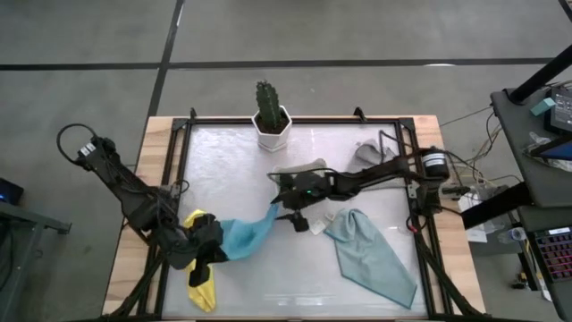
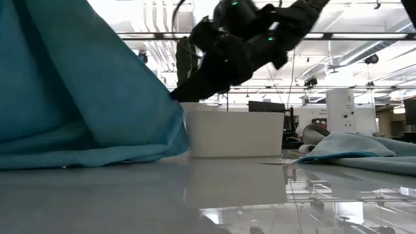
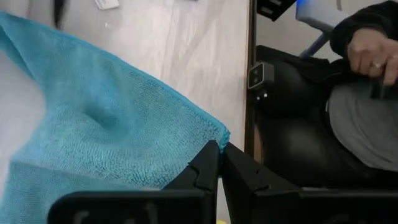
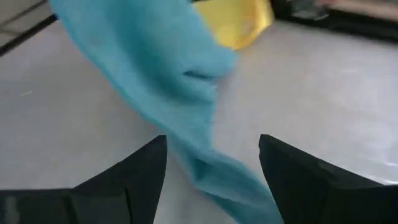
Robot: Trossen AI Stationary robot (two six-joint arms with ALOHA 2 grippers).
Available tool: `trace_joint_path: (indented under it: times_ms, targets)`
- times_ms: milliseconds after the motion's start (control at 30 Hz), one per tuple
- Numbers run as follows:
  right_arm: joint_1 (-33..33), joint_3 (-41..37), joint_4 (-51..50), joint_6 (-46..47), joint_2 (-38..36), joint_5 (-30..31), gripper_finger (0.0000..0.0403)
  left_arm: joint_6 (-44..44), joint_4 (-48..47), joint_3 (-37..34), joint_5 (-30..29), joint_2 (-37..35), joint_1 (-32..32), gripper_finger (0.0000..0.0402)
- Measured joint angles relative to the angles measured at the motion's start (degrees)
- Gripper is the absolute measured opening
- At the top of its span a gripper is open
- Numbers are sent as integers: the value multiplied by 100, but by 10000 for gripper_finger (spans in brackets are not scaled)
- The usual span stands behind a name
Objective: Fold microfiber towels
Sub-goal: Fold the dark blue towel
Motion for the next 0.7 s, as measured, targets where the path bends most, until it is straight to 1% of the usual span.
trace_joint_path:
  times_ms: [67,167,233,400,533,700]
  targets:
    - [12,328,-464,-16,225,-250,244,-2,-2,2,-121,-59,-114,0]
    - [25,646,-1036,-211,419,-192,240,-7,4,15,-248,-90,-275,0]
    - [33,804,-1146,-328,489,-17,235,-7,28,15,-300,-121,-375,0]
    - [66,947,-1421,-523,546,24,212,-10,6,15,-473,-157,-529,0]
    - [104,940,-1660,-588,469,15,165,3,16,17,-564,-207,-627,0]
    - [223,939,-1987,-643,457,12,78,77,17,7,-994,-364,-802,0]
